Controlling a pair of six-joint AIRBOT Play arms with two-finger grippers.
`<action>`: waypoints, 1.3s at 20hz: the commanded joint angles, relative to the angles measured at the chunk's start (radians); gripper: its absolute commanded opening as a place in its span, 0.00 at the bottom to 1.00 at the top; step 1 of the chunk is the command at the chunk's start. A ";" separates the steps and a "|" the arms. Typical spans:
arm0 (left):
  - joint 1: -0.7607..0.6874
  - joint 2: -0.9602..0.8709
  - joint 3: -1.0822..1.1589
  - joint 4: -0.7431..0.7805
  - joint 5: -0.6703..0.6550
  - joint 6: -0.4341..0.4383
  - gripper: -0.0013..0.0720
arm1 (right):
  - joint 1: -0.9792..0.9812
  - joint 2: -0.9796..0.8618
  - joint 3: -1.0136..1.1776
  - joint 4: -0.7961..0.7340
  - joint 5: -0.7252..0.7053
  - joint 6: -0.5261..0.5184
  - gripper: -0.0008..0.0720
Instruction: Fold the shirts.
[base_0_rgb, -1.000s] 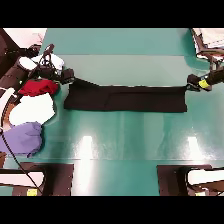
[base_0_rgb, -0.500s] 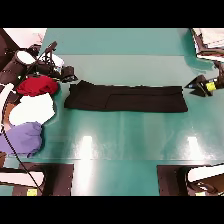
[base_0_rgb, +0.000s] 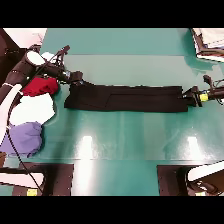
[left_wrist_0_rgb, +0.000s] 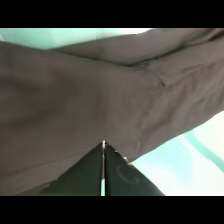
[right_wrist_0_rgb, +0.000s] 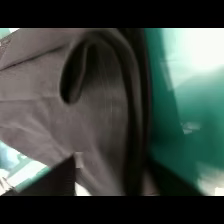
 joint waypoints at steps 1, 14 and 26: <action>-0.051 -0.001 0.000 0.002 0.041 -0.042 0.05 | 0.052 -0.029 0.033 0.020 -0.006 -0.063 0.13; -0.341 -0.382 0.359 -0.039 0.114 -0.089 0.05 | 0.201 0.255 0.399 0.174 0.150 0.124 0.03; -0.445 -0.577 0.539 -0.092 0.154 -0.105 0.05 | 0.601 0.192 0.614 0.197 0.081 0.112 0.03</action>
